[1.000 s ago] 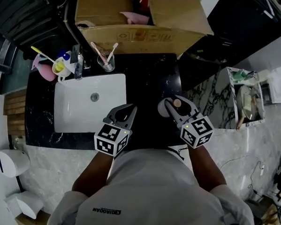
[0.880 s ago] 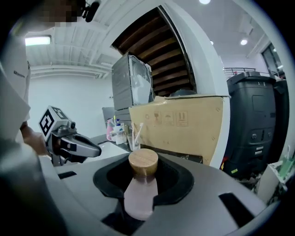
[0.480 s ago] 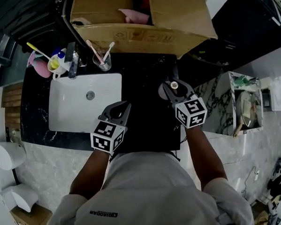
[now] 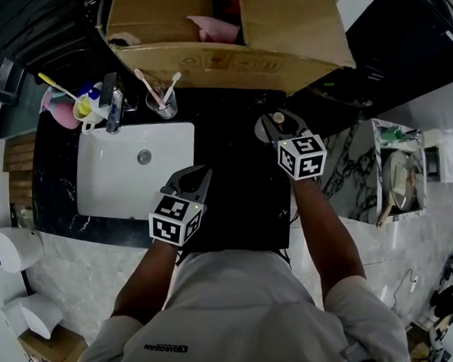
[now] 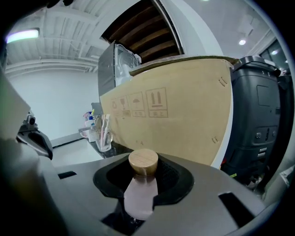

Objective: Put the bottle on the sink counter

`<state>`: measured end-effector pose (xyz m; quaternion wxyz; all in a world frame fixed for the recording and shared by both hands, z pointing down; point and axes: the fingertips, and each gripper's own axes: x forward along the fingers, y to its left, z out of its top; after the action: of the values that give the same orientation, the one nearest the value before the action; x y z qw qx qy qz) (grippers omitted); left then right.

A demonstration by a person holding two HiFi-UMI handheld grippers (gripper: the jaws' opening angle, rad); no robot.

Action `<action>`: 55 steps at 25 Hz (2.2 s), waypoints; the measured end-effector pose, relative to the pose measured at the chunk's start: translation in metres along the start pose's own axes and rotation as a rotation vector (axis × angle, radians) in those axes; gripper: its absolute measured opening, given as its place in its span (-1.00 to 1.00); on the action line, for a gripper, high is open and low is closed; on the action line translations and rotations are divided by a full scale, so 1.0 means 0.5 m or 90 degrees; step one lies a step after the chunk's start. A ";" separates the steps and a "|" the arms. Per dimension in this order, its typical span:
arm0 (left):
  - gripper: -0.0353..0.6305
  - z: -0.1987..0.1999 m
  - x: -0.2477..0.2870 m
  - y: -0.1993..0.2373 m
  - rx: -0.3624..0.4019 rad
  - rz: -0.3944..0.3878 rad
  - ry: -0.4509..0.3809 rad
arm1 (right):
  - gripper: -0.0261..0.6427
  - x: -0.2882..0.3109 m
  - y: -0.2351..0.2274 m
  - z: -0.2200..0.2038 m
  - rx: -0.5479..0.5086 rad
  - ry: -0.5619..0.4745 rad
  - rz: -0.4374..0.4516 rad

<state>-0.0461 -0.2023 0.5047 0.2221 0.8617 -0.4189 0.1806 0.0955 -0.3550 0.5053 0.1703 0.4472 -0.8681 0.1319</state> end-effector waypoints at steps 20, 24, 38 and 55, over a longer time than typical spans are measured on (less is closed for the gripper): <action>-0.86 0.005 0.025 0.007 -0.007 -0.002 0.009 | -0.51 0.130 -0.058 0.020 -0.059 -0.003 -0.007; -0.86 0.006 0.028 0.008 -0.007 -0.003 0.009 | -0.51 0.137 -0.057 0.023 -0.058 -0.005 -0.006; -0.86 0.009 0.035 0.004 -0.010 -0.002 0.008 | -0.51 0.143 -0.057 0.010 -0.061 -0.006 -0.010; -0.86 0.017 0.037 -0.005 -0.007 -0.007 0.002 | -0.50 0.142 -0.057 0.010 -0.066 -0.015 -0.016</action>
<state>-0.0325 -0.2174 0.5062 0.2282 0.8627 -0.4147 0.1782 0.0794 -0.4250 0.5322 0.1845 0.4500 -0.8702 0.0790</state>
